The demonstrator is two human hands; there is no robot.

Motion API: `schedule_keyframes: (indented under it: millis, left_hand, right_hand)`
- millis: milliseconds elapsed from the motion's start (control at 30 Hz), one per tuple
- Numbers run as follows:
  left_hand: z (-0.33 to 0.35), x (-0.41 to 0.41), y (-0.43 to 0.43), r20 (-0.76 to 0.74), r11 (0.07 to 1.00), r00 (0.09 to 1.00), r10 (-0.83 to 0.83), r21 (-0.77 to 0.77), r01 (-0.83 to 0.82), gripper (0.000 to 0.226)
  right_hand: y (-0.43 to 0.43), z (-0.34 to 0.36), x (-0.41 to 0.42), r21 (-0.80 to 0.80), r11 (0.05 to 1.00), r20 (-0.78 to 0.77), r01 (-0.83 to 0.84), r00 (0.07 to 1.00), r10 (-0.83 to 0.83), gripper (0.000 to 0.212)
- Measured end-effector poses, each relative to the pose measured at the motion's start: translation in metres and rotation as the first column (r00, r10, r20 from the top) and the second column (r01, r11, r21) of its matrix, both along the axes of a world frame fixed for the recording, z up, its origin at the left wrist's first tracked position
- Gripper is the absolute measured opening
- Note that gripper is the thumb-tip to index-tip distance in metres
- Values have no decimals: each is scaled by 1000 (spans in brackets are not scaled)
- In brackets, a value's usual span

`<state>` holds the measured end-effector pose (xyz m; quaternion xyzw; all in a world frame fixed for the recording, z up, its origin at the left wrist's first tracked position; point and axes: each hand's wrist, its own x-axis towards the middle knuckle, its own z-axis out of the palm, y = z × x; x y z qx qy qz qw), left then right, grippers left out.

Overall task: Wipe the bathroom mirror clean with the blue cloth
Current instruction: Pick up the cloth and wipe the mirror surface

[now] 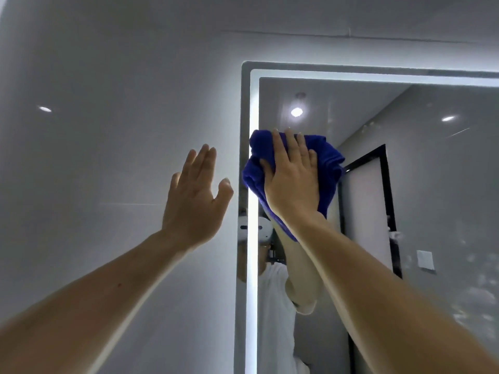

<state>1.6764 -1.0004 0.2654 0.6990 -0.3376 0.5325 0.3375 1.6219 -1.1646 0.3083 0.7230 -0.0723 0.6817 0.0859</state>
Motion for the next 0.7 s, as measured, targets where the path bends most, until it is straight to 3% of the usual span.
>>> schedule_keyframes:
  millis: [267,400,500,533,567,600,633,667,700]
  left_hand:
    - [-34,3,3,19,999,1000,-21,-33,22,69]
    - [-51,-2,5,47,1000,999,-26,0,26,67]
    - [-62,-6,8,43,999,999,-29,15,29,67]
    - [-65,-8,9,42,999,998,-36,18,36,67]
    - [-68,-10,10,44,999,998,-47,20,46,67]
    - [-70,-11,11,46,998,997,-58,21,57,67]
    - [-72,-13,12,46,998,997,-64,21,63,67]
    - [-72,-14,14,46,998,997,-67,21,66,67]
    - [-70,-16,15,48,997,996,-69,20,68,67]
  right_hand:
    - [2,-141,7,-119,993,-50,5,999,-11,59]
    - [11,-222,-3,-85,996,-216,28,975,-46,59]
    - [9,-281,-19,-222,973,-319,56,939,-126,63]
    - [24,-288,-23,-189,980,-284,55,953,-108,78]
    - [39,-288,-29,-75,997,-210,-24,978,8,52]
    - [43,-298,-29,-27,972,-127,-233,965,228,71]
    - [52,-282,-16,-47,947,218,-319,921,322,62]
    - [55,-281,-9,-53,964,438,-259,862,256,76]
    - [51,-282,-12,-24,969,307,-246,921,241,72]
